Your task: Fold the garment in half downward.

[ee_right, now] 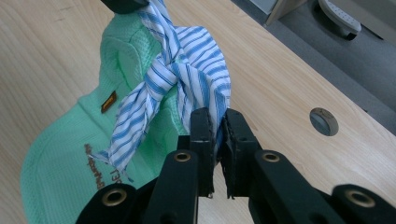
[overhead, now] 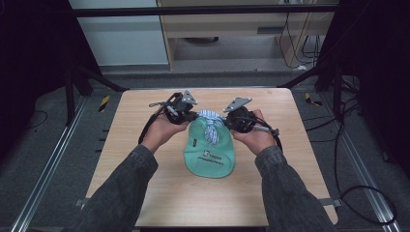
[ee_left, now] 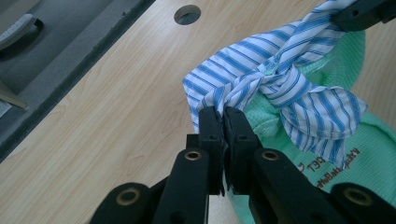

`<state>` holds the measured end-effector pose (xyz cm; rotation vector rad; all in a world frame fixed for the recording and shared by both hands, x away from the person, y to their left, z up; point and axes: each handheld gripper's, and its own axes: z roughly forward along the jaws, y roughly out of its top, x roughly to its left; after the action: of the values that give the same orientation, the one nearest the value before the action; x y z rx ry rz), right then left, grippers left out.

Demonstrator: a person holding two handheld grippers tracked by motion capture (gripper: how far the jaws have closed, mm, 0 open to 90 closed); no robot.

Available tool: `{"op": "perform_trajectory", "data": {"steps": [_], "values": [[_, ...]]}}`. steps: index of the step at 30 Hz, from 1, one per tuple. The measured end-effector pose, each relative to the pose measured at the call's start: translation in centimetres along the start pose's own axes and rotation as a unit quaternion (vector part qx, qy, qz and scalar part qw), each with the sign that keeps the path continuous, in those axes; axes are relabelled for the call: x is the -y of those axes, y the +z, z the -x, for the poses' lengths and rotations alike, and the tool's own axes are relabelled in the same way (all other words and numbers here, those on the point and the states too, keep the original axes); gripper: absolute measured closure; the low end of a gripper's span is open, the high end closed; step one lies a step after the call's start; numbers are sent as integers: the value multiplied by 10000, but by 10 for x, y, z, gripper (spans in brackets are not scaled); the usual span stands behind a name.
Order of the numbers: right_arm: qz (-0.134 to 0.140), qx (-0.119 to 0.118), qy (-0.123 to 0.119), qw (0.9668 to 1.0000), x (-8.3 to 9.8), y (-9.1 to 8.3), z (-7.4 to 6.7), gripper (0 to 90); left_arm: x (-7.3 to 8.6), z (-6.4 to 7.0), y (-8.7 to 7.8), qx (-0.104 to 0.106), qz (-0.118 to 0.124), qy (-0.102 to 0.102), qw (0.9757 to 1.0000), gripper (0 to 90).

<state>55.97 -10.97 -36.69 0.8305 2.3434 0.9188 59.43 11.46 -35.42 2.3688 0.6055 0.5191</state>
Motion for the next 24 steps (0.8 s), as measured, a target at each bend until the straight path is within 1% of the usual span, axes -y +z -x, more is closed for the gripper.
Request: {"op": "perform_trajectory", "data": {"steps": [2,3,6,10,13,15,16,18,22,24], "values": [[-3,-20,-19,10000,3,0,-1,836,1,4,1,-15,0,41,10000,869],[-18,-30,-29,10000,5,0,-1,836,2,7,2,-13,-38,69,10000,869],[-78,-43,-31,10000,9,2,-2,836,2,9,5,-23,-76,110,9999,868],[-41,-8,9,10000,8,2,0,836,-3,6,6,-63,-11,31,10000,868],[-8,29,55,10000,5,1,3,836,-7,4,5,-91,-4,39,10000,868],[-13,57,43,10000,4,0,5,836,-8,4,4,-105,39,65,9999,868],[-8,66,39,10000,3,0,6,836,-8,5,4,-107,18,96,9999,868],[-19,61,-12,10000,4,1,5,836,-6,8,3,-127,23,124,9998,867],[-24,39,-127,9999,8,0,-2,836,-2,20,0,-197,-28,244,9995,867],[-29,46,-162,9999,9,-1,-5,836,0,24,-1,-224,-41,293,9993,867]]}}
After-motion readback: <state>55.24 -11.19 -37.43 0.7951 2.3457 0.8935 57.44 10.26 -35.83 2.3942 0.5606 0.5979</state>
